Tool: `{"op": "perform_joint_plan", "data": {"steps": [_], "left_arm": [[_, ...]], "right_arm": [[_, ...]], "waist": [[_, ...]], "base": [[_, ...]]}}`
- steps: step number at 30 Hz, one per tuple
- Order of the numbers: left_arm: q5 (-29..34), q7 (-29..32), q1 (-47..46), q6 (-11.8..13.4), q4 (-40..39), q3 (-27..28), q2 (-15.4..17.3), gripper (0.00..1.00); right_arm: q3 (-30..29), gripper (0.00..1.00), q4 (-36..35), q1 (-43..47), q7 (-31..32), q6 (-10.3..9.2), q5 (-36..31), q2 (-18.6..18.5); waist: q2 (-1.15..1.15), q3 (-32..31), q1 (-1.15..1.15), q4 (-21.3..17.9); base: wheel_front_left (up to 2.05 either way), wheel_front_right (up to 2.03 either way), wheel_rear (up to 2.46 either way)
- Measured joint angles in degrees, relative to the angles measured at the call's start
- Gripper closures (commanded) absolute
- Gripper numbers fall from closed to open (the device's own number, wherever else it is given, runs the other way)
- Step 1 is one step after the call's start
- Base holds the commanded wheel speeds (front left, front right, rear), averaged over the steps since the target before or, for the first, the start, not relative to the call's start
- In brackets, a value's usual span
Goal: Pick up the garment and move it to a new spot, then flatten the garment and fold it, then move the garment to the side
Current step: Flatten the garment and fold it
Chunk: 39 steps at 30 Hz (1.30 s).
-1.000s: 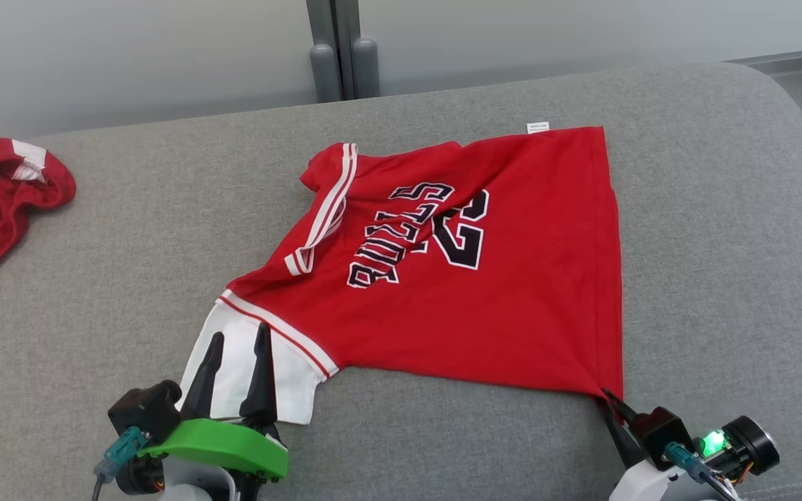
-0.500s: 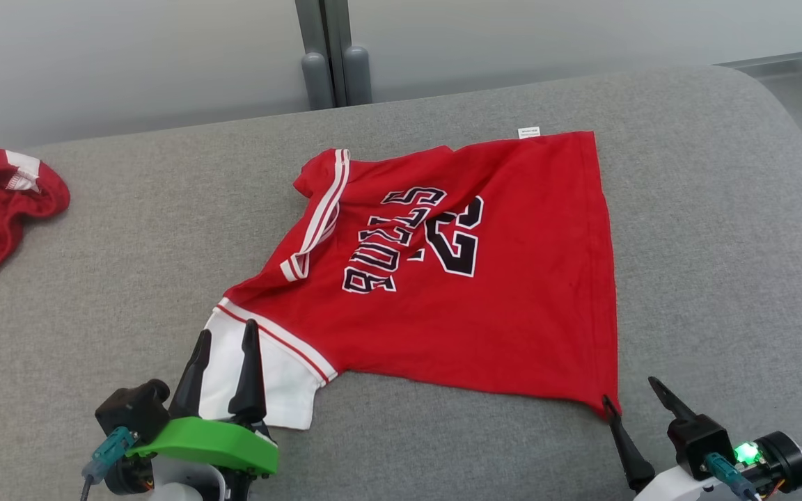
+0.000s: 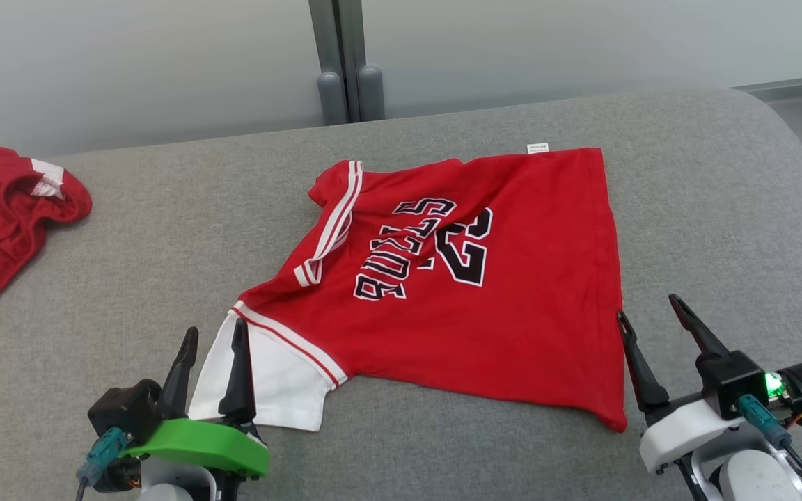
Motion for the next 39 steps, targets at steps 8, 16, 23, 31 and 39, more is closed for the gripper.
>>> {"op": "perform_joint_plan", "data": {"steps": [8,16,23,31,39], "left_arm": [[2.6,0.0,2.5,-0.2,0.6,0.5,-0.9,0.00],[3.0,0.0,5.7,-0.2,0.2,2.0,-1.4,0.00],[3.5,0.0,6.3,-0.2,-0.2,2.6,-1.5,0.00],[3.4,0.0,6.8,-0.2,-1.1,2.6,-1.6,0.00],[3.4,0.0,6.8,-0.2,-1.3,2.3,-1.6,0.00]], "right_arm": [[-1.4,0.00,3.9,-2.8,0.0,0.00,2.5,1.7],[-1.0,0.00,7.0,-2.8,0.0,0.00,8.7,2.0],[-0.2,0.00,8.3,-3.1,0.0,0.00,10.1,2.1],[-0.5,0.00,9.1,-3.9,0.0,0.00,10.2,2.1],[0.3,0.00,9.5,-4.2,0.0,0.00,10.6,2.1]], "waist": [[0.00,-1.8,0.00,1.0],[0.00,-3.1,0.00,1.8],[0.00,-3.0,0.00,2.0],[0.00,-2.6,0.00,2.1],[0.00,-2.5,0.00,2.1]], "base": [[0.00,0.00,0.00],[0.00,0.00,0.00],[0.00,0.00,0.00],[0.00,0.00,0.00],[0.00,0.00,0.00]]}}
